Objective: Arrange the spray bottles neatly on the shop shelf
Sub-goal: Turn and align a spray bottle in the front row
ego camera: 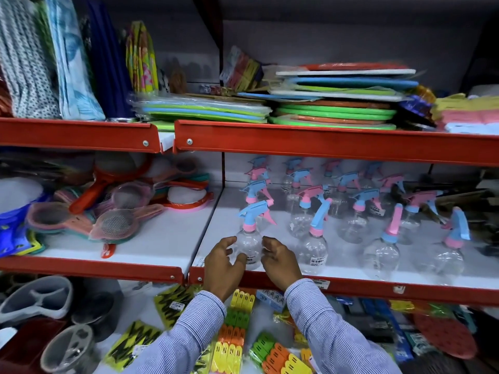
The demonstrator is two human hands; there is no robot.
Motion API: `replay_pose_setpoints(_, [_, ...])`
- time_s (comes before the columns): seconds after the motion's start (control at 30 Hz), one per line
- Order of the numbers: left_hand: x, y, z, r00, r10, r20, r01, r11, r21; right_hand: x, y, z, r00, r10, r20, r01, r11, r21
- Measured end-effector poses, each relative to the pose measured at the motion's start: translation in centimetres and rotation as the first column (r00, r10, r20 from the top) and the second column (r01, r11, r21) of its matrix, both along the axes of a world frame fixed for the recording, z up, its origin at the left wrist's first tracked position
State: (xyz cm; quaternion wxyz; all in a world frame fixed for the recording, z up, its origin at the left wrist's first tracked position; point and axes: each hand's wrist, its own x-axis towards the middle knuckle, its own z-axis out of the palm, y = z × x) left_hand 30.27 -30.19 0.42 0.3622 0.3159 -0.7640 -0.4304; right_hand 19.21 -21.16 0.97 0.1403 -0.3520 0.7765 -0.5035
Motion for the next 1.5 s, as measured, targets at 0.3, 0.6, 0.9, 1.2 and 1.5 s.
replay_pose_setpoints(0.3, [0.0,0.1,0.1,1.000,-0.010,-0.011,0.010,1.000,0.010,0.4,0.7,-0.8,0.996,-0.080,-0.034,0.078,0.995,-0.058])
replay_pose_setpoints(0.6, [0.0,0.0,0.0,1.000,-0.027,0.006,0.027,1.000,0.002,0.6,0.7,-1.0,0.998,-0.070,-0.006,0.069,0.996,-0.060])
replay_pose_setpoints(0.9, [0.3,1.0,-0.5,0.979,0.078,-0.187,-0.097,0.991,-0.093,1.1,3.0,-1.0,0.992,-0.123,-0.033,0.115,0.978,-0.171])
replay_pose_setpoints(1.2, [-3.3,6.8,-0.2,0.941,-0.033,-0.336,-0.067,0.957,-0.283,-2.3,9.7,-0.8,0.885,-0.456,-0.100,0.389,0.839,-0.379])
replay_pose_setpoints(1.5, [-8.7,10.2,-1.1,0.987,-0.127,-0.097,0.119,0.989,-0.084,-8.6,10.6,-0.6,0.964,-0.264,0.016,0.264,0.961,-0.081])
